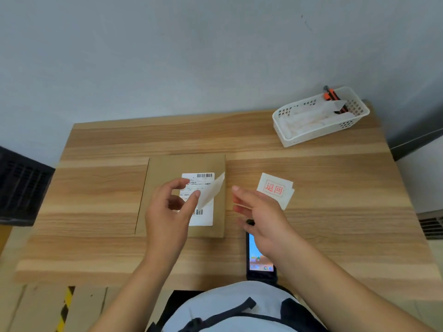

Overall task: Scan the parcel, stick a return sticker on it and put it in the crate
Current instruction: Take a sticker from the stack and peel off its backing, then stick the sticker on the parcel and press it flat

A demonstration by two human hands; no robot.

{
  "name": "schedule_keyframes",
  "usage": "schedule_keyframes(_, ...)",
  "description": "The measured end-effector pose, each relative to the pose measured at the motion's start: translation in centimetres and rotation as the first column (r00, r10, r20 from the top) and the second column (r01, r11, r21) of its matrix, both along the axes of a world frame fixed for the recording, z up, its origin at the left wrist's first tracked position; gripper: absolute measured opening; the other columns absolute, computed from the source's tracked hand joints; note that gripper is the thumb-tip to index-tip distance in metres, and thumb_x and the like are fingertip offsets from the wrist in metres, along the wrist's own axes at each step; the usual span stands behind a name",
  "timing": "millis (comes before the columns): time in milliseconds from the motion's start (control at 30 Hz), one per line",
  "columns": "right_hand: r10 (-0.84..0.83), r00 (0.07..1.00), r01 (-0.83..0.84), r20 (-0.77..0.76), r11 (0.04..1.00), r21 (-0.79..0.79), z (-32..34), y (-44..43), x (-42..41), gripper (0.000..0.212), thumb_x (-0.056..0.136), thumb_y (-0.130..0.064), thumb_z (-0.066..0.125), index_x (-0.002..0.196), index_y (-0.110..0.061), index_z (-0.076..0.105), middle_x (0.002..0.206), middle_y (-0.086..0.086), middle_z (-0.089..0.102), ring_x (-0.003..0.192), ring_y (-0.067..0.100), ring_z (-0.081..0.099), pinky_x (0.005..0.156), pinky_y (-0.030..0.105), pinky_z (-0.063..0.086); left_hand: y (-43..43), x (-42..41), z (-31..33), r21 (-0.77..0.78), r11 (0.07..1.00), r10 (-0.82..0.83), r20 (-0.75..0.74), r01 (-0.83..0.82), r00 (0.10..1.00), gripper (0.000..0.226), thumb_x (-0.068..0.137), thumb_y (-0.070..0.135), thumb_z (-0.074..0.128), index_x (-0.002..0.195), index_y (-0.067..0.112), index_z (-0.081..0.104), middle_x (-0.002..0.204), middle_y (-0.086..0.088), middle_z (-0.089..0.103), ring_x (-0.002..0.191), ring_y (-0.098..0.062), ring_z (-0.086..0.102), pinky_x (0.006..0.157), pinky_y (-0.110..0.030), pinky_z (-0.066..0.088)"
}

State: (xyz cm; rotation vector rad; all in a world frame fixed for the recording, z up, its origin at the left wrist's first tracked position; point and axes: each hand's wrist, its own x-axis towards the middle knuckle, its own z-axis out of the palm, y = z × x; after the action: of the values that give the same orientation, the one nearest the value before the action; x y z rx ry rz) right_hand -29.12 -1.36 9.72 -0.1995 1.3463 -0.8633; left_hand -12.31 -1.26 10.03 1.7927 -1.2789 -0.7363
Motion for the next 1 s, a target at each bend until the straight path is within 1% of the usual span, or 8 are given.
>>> schedule_keyframes(67, 0.01, 0.998, -0.014, 0.068, 0.998, 0.066, 0.4, 0.3, 0.3, 0.015, 0.084, -0.027, 0.077, 0.094, -0.018, 0.07, 0.09, -0.002, 0.071, 0.086, 0.017, 0.063, 0.076, 0.033, 0.047, 0.8, -0.4, 0.2, -0.09, 0.994, -0.054, 0.084, 0.061, 0.995, 0.028, 0.081, 0.012, 0.079, 0.101, 0.027, 0.065, 0.104, 0.004, 0.062, 0.067, -0.002, 0.058, 0.066, -0.007, 0.042)
schedule_keyframes(200, -0.008, 0.992, -0.011, 0.124, 0.989, 0.148, 0.5, 1.2, 0.6, 0.012, 0.082, -0.03, 0.079, 0.086, -0.021, 0.073, 0.101, 0.0, 0.074, 0.101, 0.02, 0.065, 0.086, 0.039, 0.048, 1.9, -0.7, 0.2, -0.202, 0.963, -0.127, 0.242, 0.178, 0.962, 0.032, 0.08, 0.009, 0.08, 0.106, 0.022, 0.066, 0.1, 0.007, 0.057, 0.07, -0.008, 0.058, 0.071, -0.006, 0.04)
schedule_keyframes(367, -0.053, 0.986, 0.023, 0.161, 0.983, 0.18, 1.0, 2.4, 0.5, 0.012, 0.081, -0.028, 0.08, 0.087, -0.021, 0.074, 0.102, -0.001, 0.075, 0.104, 0.019, 0.065, 0.089, 0.041, 0.048, 2.6, -1.1, 0.0, -0.268, 0.925, -0.165, 0.353, 0.269, 0.921, 0.031, 0.079, 0.009, 0.08, 0.107, 0.013, 0.068, 0.101, 0.003, 0.058, 0.068, -0.008, 0.056, 0.074, -0.006, 0.039)
schedule_keyframes(600, -0.133, 0.977, 0.102, 0.166, 0.977, 0.186, 1.5, 2.7, 0.2, 0.008, 0.086, -0.017, 0.075, 0.082, -0.019, 0.069, 0.089, -0.001, 0.074, 0.102, 0.018, 0.065, 0.096, 0.044, 0.045, 3.1, -1.4, -0.3, -0.323, 0.858, -0.255, 0.408, 0.4, 0.877, 0.029, 0.084, 0.024, 0.071, 0.111, 0.015, 0.066, 0.109, 0.009, 0.055, 0.064, -0.016, 0.058, 0.067, -0.026, 0.047)
schedule_keyframes(700, -0.191, 0.966, 0.164, 0.173, 0.973, 0.163, 1.5, 2.6, 0.0, 0.01, 0.086, -0.012, 0.073, 0.082, -0.018, 0.066, 0.098, 0.002, 0.076, 0.103, 0.02, 0.065, 0.1, 0.045, 0.045, 2.9, -1.4, -0.3, -0.306, 0.837, -0.292, 0.452, 0.454, 0.843, 0.033, 0.084, 0.03, 0.069, 0.115, 0.023, 0.06, 0.114, 0.012, 0.051, 0.066, -0.012, 0.057, 0.06, -0.03, 0.051)
schedule_keyframes(767, -0.223, 0.961, 0.203, 0.162, 0.97, 0.132, 1.4, 2.6, -0.1, 0.01, 0.086, -0.01, 0.072, 0.084, -0.017, 0.066, 0.106, 0.004, 0.077, 0.103, 0.02, 0.066, 0.101, 0.046, 0.046, 2.8, -1.4, -0.4, -0.263, 0.834, -0.339, 0.448, 0.485, 0.827, 0.041, 0.083, 0.032, 0.071, 0.12, 0.028, 0.055, 0.119, 0.011, 0.049, 0.074, -0.011, 0.058, 0.063, -0.032, 0.053)
schedule_keyframes(900, -0.221, 0.974, 0.221, 0.047, 0.975, 0.002, 1.0, 2.6, -0.2, 0.009, 0.087, -0.011, 0.072, 0.088, -0.019, 0.068, 0.103, 0.002, 0.073, 0.098, 0.017, 0.066, 0.096, 0.044, 0.048, 2.1, -1.0, -0.6, -0.137, 0.83, -0.467, 0.357, 0.54, 0.809, 0.073, 0.07, 0.034, 0.084, 0.133, 0.034, 0.045, 0.129, 0.016, 0.037, 0.11, -0.01, 0.048, 0.092, -0.036, 0.049)
schedule_keyframes(1000, -0.185, 0.972, 0.167, -0.148, 0.978, -0.124, 0.7, 2.5, -0.6, 0.006, 0.085, -0.013, 0.075, 0.087, -0.018, 0.073, 0.107, -0.002, 0.074, 0.108, 0.02, 0.065, 0.096, 0.043, 0.05, 1.2, -0.3, -0.5, -0.054, 0.903, -0.414, 0.159, 0.426, 0.897, 0.071, 0.07, 0.046, 0.08, 0.132, 0.041, 0.045, 0.128, 0.023, 0.038, 0.12, -0.01, 0.045, 0.101, -0.027, 0.039)
